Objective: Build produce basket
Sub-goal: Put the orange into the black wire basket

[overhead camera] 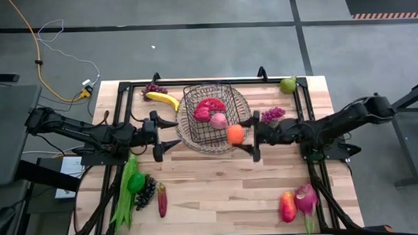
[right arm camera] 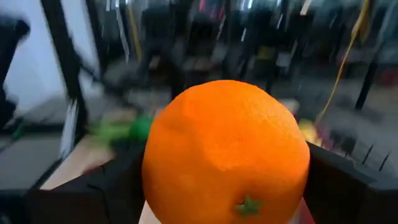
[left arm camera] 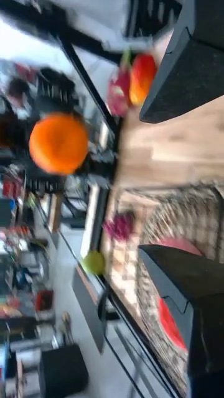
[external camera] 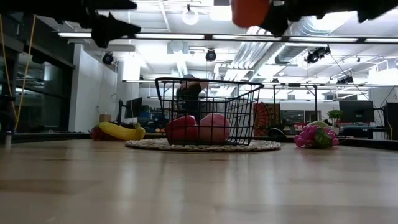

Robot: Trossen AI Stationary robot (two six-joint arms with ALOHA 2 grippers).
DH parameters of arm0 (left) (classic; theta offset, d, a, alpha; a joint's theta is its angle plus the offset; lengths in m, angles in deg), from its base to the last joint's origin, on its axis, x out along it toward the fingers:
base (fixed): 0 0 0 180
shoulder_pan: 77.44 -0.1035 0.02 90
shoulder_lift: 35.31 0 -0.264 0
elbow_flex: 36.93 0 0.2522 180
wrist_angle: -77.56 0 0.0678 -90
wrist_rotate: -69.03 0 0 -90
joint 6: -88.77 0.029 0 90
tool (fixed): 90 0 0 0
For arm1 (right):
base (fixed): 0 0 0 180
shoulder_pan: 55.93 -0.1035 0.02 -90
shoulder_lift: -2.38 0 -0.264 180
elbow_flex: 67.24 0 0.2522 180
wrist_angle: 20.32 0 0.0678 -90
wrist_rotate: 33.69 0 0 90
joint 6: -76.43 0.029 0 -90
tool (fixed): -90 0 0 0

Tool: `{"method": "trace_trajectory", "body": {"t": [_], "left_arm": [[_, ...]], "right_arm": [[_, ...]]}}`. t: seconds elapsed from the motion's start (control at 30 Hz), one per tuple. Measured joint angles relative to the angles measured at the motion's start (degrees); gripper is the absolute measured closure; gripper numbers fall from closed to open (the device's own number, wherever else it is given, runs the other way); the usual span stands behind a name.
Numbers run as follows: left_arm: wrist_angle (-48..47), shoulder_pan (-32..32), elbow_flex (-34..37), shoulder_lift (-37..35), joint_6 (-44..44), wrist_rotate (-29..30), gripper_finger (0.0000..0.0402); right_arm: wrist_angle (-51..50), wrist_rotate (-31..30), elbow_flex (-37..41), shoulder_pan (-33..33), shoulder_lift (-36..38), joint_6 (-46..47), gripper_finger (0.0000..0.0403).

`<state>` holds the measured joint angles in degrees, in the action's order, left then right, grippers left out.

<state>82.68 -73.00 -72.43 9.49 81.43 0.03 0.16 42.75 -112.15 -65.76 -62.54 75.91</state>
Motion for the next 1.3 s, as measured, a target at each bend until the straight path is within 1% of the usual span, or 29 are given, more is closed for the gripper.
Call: {"method": "trace_trajectory", "body": {"t": [0.07, 0.13, 0.23, 0.33, 0.5, 0.57, 0.67, 0.7, 0.77, 0.83, 0.97, 1.1, 1.3], "left_arm": [[2.18, 0.38, 0.00, 0.00, 0.68, -0.74, 0.0078], [3.27, 1.03, 0.00, 0.00, 2.26, -0.64, 0.0078], [3.38, 2.16, 0.00, 0.00, 3.42, 1.21, 0.0078], [3.23, 2.71, 0.00, 0.00, 4.02, 2.61, 0.0078], [3.59, 2.77, 0.00, 0.00, 3.60, 2.55, 0.0078], [3.59, 2.76, 0.00, 0.00, 3.49, 2.42, 0.0078], [3.58, 2.76, 0.00, 0.00, 3.48, 2.37, 0.0078], [3.58, 2.76, 0.00, 0.00, 3.48, 2.37, 0.0078], [3.58, 2.76, 0.00, 0.00, 3.48, 2.37, 0.0078], [3.58, 2.76, 0.00, 0.00, 3.48, 2.37, 0.0078], [3.47, 2.76, 0.02, 0.00, 3.48, 2.35, 0.0078], [3.47, 2.76, 0.02, 0.00, 3.45, 2.34, 0.0078], [3.45, 2.79, 0.02, 0.00, 2.84, 2.04, 0.0078]], "right_arm": [[3.73, 0.23, 0.42, 1.35, -0.30, -1.75, 0.0077], [3.69, 1.18, 0.40, 2.67, -0.34, -2.38, 0.0077], [3.52, 3.03, 0.40, 4.05, -0.37, -2.20, 0.0077], [3.23, 3.13, 0.40, 4.64, -0.37, -1.92, 0.0077], [3.21, 2.84, 0.38, 4.73, -0.37, -1.94, 0.0077], [1.22, -0.66, -0.52, 4.83, -0.40, -1.94, 0.0077], [-4.71, -8.62, -4.01, 6.31, -1.25, -1.95, 0.0077], [-7.63, -9.70, -5.59, 7.21, -1.89, -1.92, 0.0077], [-14.02, -9.60, -10.15, 9.34, -4.28, -1.06, 0.0077], [-21.57, -6.84, -15.57, 11.74, -7.42, -1.13, 0.0077], [-36.37, 1.96, -26.91, 16.34, -15.63, -4.64, 0.0077], [-45.85, 10.74, -37.10, 19.92, -24.43, -7.19, 0.0073], [-59.10, 18.48, -48.69, 22.92, -36.18, -11.12, 0.0072]]}}
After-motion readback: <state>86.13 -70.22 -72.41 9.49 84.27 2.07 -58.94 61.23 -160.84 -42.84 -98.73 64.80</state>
